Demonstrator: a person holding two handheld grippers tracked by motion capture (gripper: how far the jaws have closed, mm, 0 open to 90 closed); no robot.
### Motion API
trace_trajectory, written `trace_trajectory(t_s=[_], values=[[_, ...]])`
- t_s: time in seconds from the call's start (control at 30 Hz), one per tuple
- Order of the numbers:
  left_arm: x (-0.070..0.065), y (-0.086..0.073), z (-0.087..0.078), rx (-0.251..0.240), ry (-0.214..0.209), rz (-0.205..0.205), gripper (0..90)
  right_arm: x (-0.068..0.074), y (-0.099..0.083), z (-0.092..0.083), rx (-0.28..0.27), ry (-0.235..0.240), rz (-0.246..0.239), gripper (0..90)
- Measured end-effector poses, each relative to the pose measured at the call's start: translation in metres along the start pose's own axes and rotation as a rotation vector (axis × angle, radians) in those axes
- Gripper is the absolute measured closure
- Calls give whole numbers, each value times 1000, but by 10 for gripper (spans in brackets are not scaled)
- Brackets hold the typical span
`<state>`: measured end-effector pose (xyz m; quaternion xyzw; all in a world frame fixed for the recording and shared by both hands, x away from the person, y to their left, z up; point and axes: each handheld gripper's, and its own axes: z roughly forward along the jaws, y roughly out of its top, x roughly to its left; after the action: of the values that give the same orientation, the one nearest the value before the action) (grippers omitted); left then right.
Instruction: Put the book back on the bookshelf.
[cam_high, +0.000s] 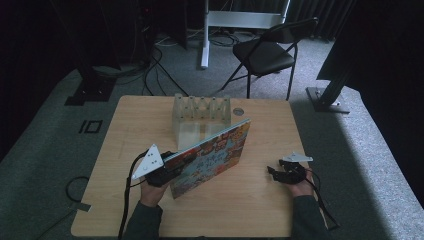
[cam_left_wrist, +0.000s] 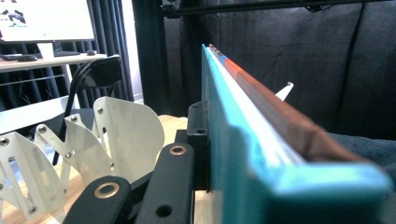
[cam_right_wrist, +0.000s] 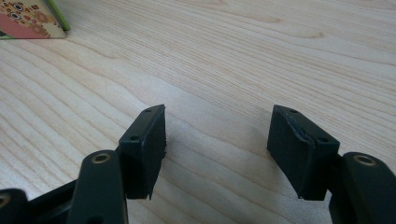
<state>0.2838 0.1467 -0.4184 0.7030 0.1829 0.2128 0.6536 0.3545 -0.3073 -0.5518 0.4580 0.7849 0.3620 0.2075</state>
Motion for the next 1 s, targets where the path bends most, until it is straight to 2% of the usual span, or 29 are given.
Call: trace_trajectory(t_s=[1.0], values=[[0, -2, -14, -1, 45, -22, 805, 0, 0, 0, 1, 1, 0, 366]])
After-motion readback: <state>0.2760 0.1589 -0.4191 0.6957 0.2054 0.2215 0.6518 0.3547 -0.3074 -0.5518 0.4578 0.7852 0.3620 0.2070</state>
